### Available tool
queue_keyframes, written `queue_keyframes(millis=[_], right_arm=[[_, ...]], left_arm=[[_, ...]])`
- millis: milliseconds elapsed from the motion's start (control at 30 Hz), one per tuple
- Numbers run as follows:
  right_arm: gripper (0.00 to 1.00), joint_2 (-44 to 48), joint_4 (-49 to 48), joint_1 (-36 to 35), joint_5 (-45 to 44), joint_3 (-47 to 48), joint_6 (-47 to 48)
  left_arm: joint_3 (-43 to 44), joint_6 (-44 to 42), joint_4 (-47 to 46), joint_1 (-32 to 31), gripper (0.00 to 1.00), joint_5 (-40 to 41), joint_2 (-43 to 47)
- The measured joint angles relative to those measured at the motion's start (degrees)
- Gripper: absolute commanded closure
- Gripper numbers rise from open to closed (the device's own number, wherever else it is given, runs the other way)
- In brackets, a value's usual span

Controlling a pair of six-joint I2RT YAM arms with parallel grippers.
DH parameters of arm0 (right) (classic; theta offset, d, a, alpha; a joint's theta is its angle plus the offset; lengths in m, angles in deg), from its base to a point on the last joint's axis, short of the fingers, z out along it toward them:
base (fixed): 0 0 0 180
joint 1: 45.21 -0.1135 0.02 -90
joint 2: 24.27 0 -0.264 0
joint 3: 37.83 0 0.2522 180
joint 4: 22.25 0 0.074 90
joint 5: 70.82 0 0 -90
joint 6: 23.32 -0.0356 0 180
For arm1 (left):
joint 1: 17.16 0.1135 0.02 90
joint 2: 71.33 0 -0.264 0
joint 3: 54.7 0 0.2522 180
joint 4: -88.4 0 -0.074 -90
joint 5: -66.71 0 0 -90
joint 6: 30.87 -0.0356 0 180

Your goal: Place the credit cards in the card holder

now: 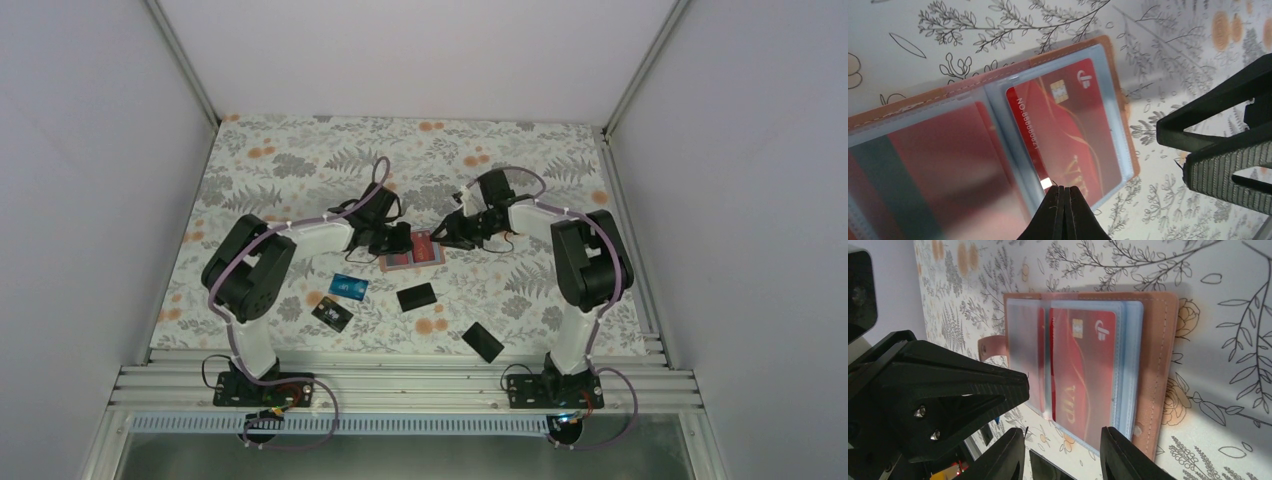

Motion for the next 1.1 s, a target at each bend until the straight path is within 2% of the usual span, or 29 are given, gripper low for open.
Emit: queue_keyframes(millis=[367, 1100], right_arm=[[0.6, -2.2, -0.5, -0.3, 0.5, -0.3, 0.1], [0.6, -4.6, -0.9, -0.6, 0.5, -0.3, 0.2]], left_arm=[[2.1, -0.4, 0.1, -0.3, 0.98, 0.1, -3.7], [2.1, -0.4, 0.2, -0.9, 0.98, 1.7, -5.5]])
